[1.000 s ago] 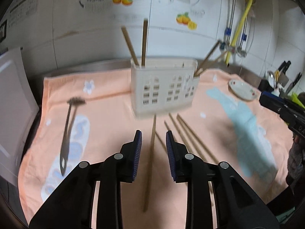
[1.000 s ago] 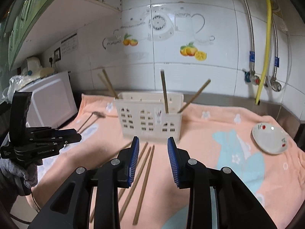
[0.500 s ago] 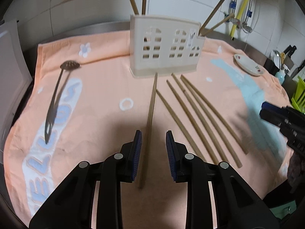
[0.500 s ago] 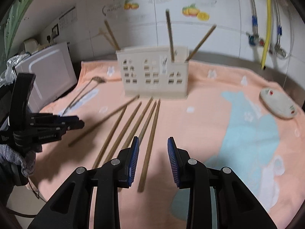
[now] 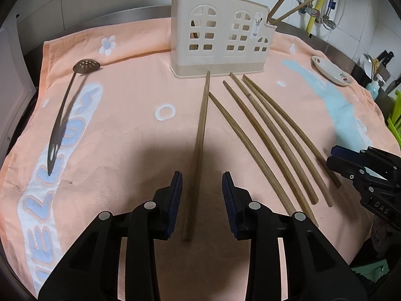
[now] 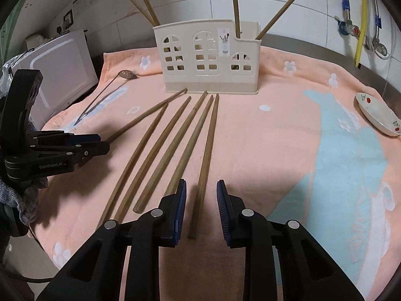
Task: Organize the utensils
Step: 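Close the right tool on a chopstick while the left tool grasps another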
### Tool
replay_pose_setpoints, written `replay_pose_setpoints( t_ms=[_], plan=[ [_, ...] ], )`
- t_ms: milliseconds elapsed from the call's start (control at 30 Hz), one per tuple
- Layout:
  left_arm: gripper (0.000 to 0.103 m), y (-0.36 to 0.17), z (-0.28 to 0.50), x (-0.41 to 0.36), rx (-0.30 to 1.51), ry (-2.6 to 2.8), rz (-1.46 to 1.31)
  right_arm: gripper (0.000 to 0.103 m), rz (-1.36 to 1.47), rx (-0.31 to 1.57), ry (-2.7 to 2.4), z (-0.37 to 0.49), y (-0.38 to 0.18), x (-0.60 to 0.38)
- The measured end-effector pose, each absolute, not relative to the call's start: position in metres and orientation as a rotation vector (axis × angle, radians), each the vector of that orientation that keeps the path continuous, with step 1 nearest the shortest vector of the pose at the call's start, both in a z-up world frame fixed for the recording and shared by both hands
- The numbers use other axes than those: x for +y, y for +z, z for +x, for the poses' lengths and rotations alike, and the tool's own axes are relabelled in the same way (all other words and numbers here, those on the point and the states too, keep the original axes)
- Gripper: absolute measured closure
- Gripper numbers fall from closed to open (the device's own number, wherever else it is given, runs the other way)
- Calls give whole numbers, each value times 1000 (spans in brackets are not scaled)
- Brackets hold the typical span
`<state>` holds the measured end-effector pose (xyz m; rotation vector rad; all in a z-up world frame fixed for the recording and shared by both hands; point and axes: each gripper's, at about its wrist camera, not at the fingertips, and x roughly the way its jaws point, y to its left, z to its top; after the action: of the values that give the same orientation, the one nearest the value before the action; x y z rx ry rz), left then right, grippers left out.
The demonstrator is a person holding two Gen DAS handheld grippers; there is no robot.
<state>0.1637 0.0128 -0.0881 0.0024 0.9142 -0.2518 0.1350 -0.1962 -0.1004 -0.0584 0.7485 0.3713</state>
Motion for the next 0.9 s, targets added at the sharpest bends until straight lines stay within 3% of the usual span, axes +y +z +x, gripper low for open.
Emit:
replay_pose_setpoints(
  t_ms=[200,267,500,667,900],
  plan=[
    [68,-92,169,11,932,-260,15,79,-62,761,370,137,-103,-195],
    [61,-92,169,11,935,-269,14,79,-62,764,372,137,-103,-194],
    [51,-93,173,5,937,-287,31,79,-66,770,374,137,-104,-193],
    [27,-94,173,4,930,-362,6,79,-64,773,376,137,-105,-193],
    [21,-95,175,-3,946,-371,24,79,-62,775,377,137,-105,-193]
  ],
)
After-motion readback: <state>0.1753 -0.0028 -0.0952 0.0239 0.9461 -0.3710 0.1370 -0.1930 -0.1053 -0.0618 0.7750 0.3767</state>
